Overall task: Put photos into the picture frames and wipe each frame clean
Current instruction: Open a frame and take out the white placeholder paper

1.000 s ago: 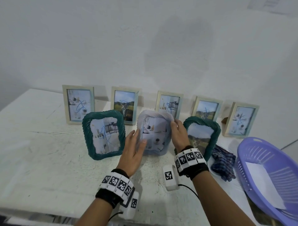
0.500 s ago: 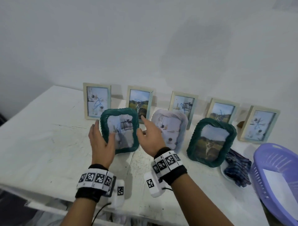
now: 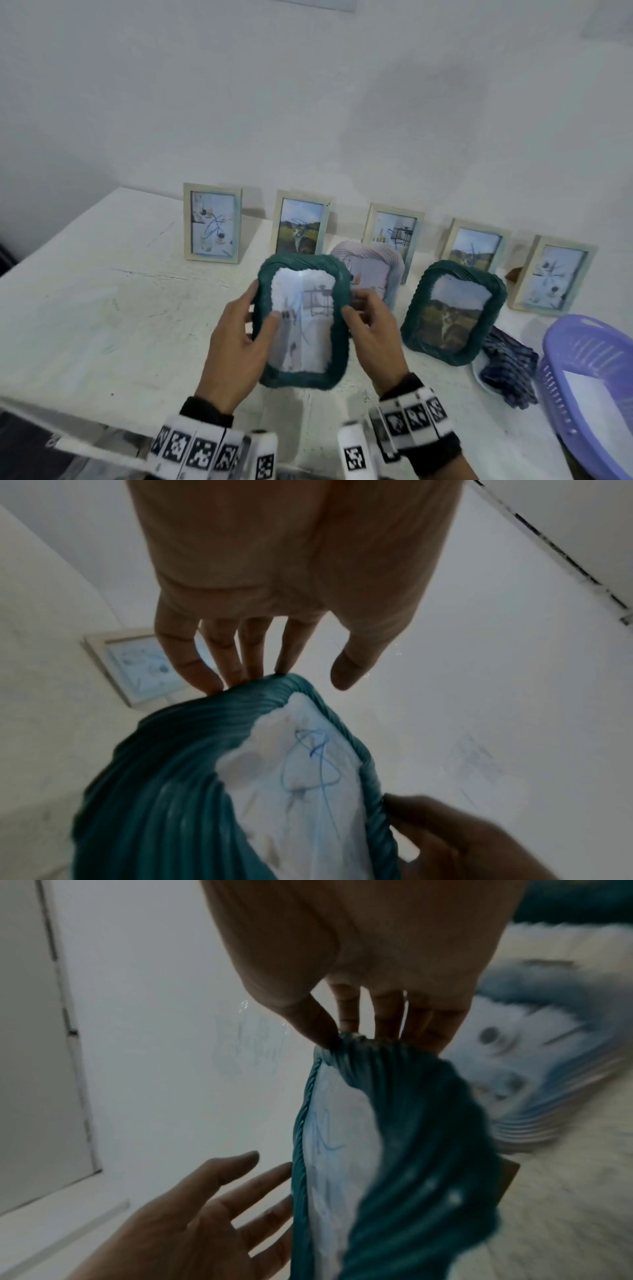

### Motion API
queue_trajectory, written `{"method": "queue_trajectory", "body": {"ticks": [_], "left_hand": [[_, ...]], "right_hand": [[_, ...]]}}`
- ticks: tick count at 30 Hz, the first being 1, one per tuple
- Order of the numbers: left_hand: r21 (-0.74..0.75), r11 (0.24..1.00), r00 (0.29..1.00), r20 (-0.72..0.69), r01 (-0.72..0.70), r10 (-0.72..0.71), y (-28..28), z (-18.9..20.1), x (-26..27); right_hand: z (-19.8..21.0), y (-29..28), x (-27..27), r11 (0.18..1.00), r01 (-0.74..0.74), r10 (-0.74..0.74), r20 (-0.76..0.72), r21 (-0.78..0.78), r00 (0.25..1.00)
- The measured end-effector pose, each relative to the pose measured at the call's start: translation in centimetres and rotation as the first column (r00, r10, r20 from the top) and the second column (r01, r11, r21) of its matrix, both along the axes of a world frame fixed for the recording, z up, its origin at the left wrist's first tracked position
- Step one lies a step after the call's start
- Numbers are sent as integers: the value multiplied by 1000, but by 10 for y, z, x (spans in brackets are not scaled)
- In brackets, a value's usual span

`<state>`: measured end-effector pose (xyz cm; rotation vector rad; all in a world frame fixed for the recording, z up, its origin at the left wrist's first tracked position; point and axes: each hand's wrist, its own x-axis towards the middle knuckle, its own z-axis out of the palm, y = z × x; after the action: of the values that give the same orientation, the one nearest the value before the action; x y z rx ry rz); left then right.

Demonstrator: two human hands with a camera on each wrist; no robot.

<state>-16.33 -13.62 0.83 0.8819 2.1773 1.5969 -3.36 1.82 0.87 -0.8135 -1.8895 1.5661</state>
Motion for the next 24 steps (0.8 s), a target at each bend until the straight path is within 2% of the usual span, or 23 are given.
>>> {"method": "queue_trajectory", "body": {"ticks": [3,8,12,16,18,20,22,24], "left_hand": [[-21,996,994,69,86,-85,-2,1,20],[-99,968,973,60,229,-224,3,-11,45],[-140,936,944,105,324,-311,11,-17,62],[-185,922,940,98,340,-327,25,-30,76],[-142,922,931,119,359,-344,32,-31,81],[-5,928,911,192,372,-364,37,-31,83],[97,916,878,261,388,-400,33,-26,83],[128,889,833,313,439,-456,29,-25,80]], "right_hand": [[-14,-6,36,989,-23,9,-96,-148,995],[-40,-20,68,927,0,-68,-169,-375,983],[-45,-34,78,892,34,-155,-234,-451,960],[-39,-46,76,857,-45,-122,-287,-513,950],[-37,-50,75,858,-88,-76,-295,-505,952],[-36,-51,76,847,-98,-63,-283,-522,957],[-37,-48,77,823,-73,-90,-255,-563,963],[-39,-44,76,826,-27,-112,-212,-563,971]]}}
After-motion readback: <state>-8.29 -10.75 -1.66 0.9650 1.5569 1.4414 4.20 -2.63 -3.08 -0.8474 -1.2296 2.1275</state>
